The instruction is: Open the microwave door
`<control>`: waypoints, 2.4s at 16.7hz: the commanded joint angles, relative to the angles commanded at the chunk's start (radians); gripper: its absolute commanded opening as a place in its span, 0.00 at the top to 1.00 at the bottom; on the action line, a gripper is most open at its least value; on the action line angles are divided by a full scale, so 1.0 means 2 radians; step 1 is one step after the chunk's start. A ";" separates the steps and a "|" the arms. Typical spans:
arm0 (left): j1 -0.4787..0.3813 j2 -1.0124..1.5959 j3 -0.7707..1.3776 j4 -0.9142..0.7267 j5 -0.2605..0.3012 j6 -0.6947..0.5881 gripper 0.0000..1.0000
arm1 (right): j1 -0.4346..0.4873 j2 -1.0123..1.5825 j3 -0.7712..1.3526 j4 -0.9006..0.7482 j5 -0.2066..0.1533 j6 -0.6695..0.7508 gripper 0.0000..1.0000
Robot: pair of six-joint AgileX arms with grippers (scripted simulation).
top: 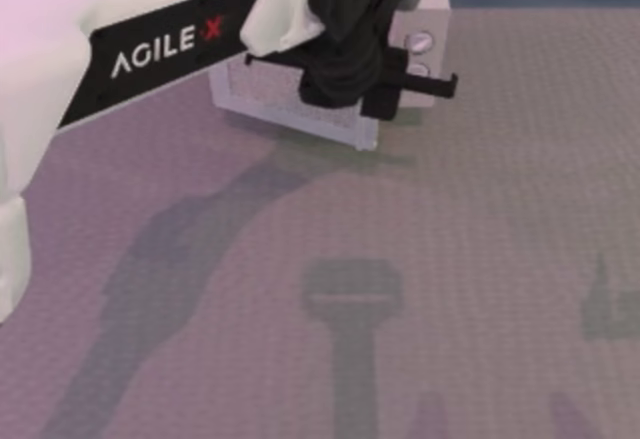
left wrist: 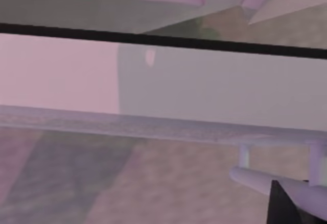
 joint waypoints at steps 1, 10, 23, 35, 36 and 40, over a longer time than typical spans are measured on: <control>0.000 0.000 0.000 0.000 0.000 0.000 1.00 | 0.000 0.000 0.000 0.000 0.000 0.000 0.00; 0.000 0.000 0.000 0.000 0.000 0.000 1.00 | 0.000 0.000 0.000 0.000 0.000 0.000 0.00; 0.004 -0.020 -0.031 0.015 0.013 0.024 1.00 | 0.000 0.000 0.000 0.000 0.000 0.000 0.00; 0.004 -0.021 -0.032 0.015 0.013 0.024 1.00 | 0.000 0.000 0.000 0.000 0.000 0.000 0.00; 0.004 -0.021 -0.032 0.015 0.013 0.024 1.00 | 0.000 0.000 0.000 0.000 0.000 0.000 0.00; 0.004 -0.021 -0.032 0.015 0.013 0.024 1.00 | 0.000 0.000 0.000 0.000 0.000 0.000 0.00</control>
